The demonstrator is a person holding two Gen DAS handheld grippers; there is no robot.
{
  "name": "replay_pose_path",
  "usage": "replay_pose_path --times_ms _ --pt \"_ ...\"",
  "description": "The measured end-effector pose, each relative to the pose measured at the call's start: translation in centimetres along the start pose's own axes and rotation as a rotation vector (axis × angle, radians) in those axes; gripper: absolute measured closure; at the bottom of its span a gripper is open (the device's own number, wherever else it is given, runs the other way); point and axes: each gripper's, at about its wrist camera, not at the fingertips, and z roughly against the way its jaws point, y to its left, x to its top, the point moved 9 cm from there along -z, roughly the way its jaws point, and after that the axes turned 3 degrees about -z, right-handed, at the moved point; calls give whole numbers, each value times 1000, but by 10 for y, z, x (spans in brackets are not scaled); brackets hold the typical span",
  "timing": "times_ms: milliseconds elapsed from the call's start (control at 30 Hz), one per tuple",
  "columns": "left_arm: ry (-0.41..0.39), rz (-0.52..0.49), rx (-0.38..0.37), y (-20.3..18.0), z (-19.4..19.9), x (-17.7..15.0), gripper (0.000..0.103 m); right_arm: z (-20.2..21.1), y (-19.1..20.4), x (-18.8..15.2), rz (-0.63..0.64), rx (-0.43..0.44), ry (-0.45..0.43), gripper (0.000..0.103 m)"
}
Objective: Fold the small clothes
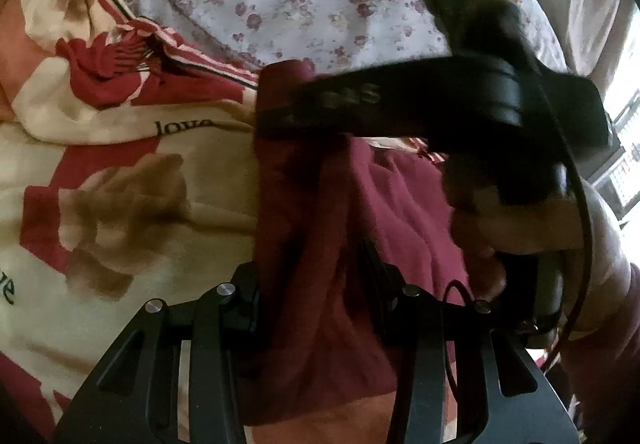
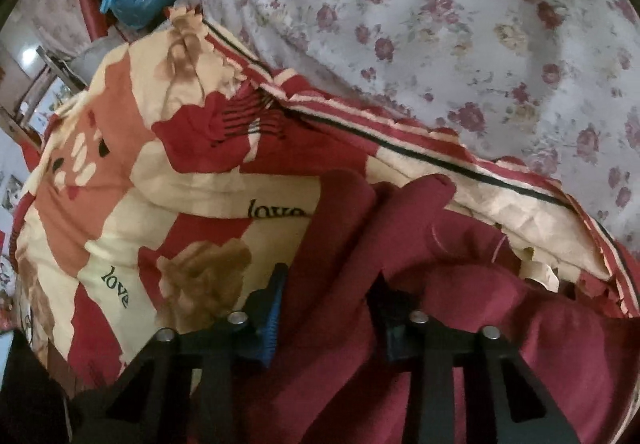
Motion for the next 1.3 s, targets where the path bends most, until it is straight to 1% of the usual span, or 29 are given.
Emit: replay_pose_path --times_ms 33,200,333,400,467,533,633,733,800,900,933,1033,1100,1200,1267,1300 --pt "0 -2 8 1 0 -1 63 2 -1 -1 2 1 -3 71" --pt "8 -21 64 2 -4 -6 63 18 -6 -3 2 13 -29 72" --pt "3 -46 78 -3 -3 -9 63 29 -9 -6 0 21 -48 74" --pt "5 -56 43 -11 -2 -10 64 38 -12 -9 -1 29 -54 75" --pt "3 -58 9 -23 3 -8 71 47 -14 -11 3 29 -61 76" --pt "-2 -64 -20 -38 10 -5 74 61 -20 -14 13 26 -70 78" --pt "-13 -106 -46 -68 19 0 74 87 -35 -18 17 18 -91 78" --pt "-4 -150 -79 -104 20 5 74 115 -57 -24 12 6 -110 79" --pt "8 -190 -99 -133 17 7 74 133 -75 -30 8 -28 -124 79" --pt "20 -252 -109 -168 6 7 74 155 -107 -43 -22 -62 -141 81" --pt "30 -277 -120 -185 1 6 74 160 -119 -47 -33 -74 -144 82" --pt "54 -322 -137 -217 -18 1 74 174 -156 -64 -77 -100 -149 83" --pt "82 -346 -147 -236 -35 -6 74 178 -178 -73 -107 -112 -149 84" --pt "130 -364 -136 -254 -63 -20 74 177 -209 -86 -155 -134 -144 85" --pt "164 -356 -126 -258 -81 -29 74 163 -228 -95 -176 -169 -116 85" --pt "185 -339 -129 -259 -91 -33 74 150 -239 -102 -188 -203 -87 85"
